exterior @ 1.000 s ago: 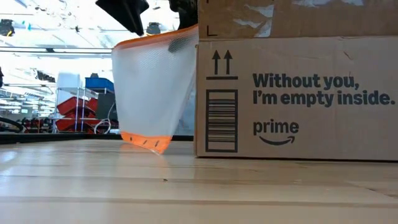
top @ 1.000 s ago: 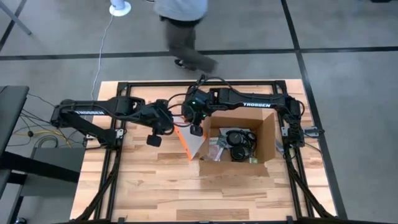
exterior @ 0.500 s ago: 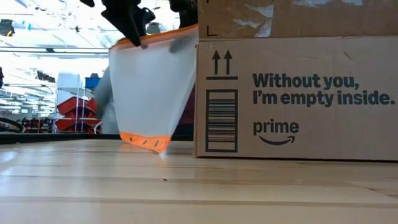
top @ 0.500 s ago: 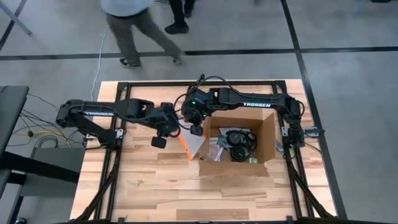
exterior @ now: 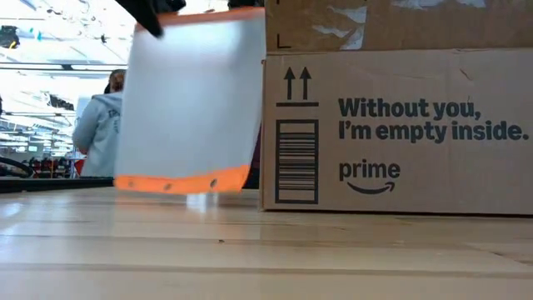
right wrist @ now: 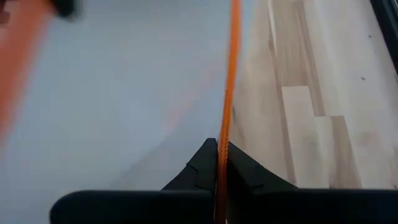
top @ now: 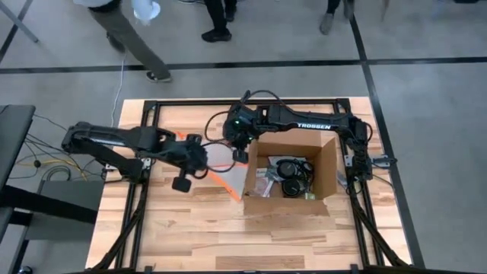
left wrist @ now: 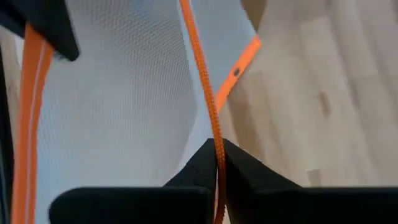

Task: Unpack boxes
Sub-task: Open the white zip bag

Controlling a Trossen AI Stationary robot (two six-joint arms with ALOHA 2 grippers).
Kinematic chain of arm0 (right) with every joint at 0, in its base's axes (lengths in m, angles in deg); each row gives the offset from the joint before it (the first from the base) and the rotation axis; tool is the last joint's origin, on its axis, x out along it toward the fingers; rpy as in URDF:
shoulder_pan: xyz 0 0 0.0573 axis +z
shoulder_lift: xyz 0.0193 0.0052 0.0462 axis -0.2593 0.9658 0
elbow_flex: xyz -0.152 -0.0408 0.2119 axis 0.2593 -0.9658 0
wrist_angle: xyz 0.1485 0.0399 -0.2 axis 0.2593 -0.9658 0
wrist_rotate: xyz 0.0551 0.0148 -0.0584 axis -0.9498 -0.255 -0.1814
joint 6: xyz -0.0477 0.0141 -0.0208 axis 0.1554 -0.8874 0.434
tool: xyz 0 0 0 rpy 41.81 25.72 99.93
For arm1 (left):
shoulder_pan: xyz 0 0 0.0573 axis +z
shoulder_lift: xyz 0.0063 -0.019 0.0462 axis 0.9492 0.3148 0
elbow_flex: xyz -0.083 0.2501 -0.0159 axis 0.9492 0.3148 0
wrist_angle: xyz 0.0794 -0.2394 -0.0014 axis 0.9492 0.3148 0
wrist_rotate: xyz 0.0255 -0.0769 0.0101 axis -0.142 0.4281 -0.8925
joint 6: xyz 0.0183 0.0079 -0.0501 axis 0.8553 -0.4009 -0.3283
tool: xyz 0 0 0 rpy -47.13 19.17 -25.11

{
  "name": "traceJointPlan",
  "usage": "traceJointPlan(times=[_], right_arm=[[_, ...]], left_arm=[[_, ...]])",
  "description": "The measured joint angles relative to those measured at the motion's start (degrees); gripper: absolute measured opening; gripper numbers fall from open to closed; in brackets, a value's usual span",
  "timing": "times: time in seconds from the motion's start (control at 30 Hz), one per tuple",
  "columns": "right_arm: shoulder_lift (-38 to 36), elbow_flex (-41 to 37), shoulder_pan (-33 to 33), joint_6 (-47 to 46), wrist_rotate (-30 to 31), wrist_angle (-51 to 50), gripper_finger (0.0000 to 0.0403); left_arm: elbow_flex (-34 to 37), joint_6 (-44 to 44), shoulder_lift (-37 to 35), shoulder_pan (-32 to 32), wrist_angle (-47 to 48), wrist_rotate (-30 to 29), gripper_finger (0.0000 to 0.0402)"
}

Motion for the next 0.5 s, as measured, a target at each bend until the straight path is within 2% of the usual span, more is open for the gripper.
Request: traceJointPlan(times=[0.3,0.4,0.5], right_arm=[[0.0,0.0,-3.6,-1.6,0.0,0.3,0.0004],[0.0,0.0,-3.8,-0.1,-0.3,-0.9,0.0031],[0.0,0.0,-4.0,4.4,-0.7,-1.1,0.0075]], left_arm=[[0.0,-4.6,-2.3,-2.4,0.2,-2.4,0.0],[0.1,-4.3,-1.7,-2.4,0.5,-3.6,0.0],[1.4,-3.5,-1.8,-2.4,-0.1,-5.1,0.0]])
